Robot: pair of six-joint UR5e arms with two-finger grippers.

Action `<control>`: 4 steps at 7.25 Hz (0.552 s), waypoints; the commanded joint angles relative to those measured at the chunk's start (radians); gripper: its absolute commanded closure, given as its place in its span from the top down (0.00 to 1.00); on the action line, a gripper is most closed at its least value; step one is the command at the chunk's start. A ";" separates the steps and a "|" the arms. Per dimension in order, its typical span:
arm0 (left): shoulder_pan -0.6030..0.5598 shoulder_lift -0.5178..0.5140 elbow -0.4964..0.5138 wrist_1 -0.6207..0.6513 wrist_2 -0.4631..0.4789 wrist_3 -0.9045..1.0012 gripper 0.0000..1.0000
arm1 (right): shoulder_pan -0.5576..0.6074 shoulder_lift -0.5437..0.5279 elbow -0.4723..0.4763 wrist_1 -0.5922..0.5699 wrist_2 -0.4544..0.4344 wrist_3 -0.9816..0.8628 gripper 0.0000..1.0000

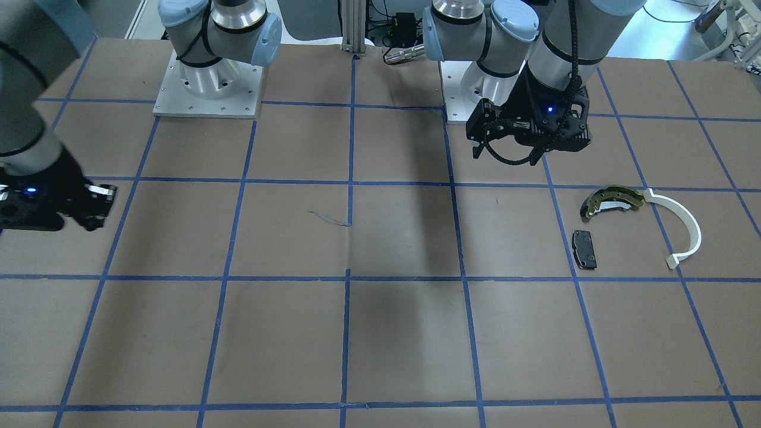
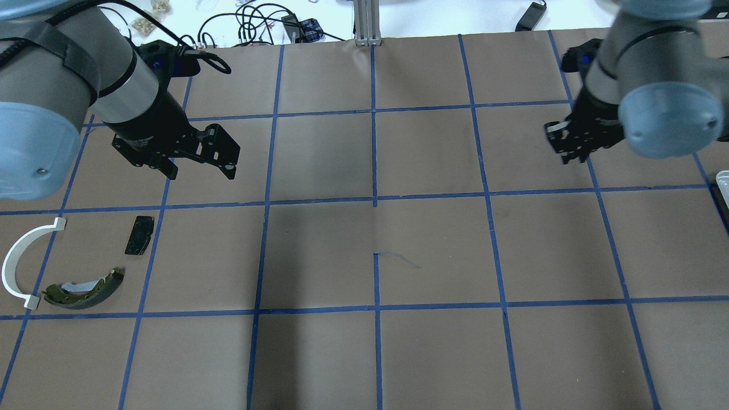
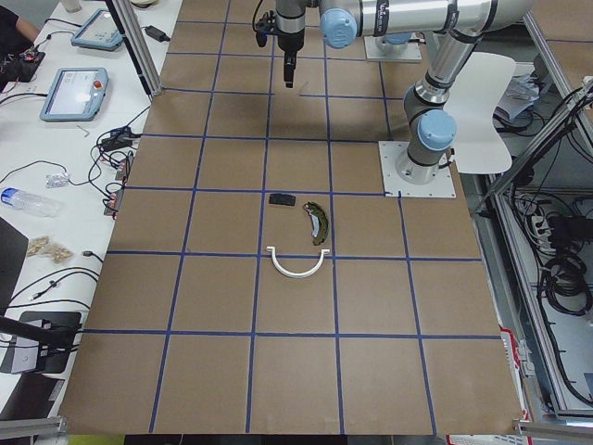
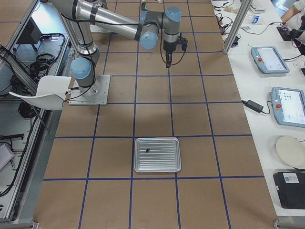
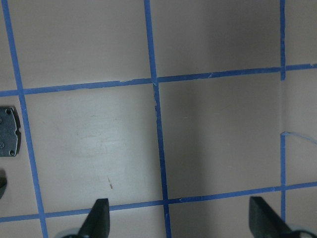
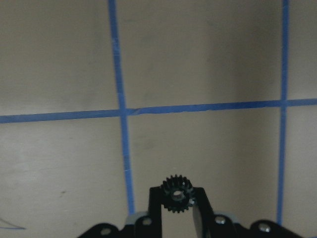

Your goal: Place bearing gear from tray to pile

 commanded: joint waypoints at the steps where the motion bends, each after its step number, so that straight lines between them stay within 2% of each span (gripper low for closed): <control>1: 0.004 -0.009 0.005 0.008 -0.003 0.003 1.00 | 0.240 0.063 0.009 -0.006 0.038 0.352 0.04; 2: 0.009 -0.018 -0.004 0.011 -0.001 0.012 1.00 | 0.316 0.136 -0.005 -0.028 0.050 0.419 0.04; 4: 0.019 -0.026 -0.007 0.027 -0.003 0.012 1.00 | 0.372 0.239 0.005 -0.219 0.171 0.472 0.04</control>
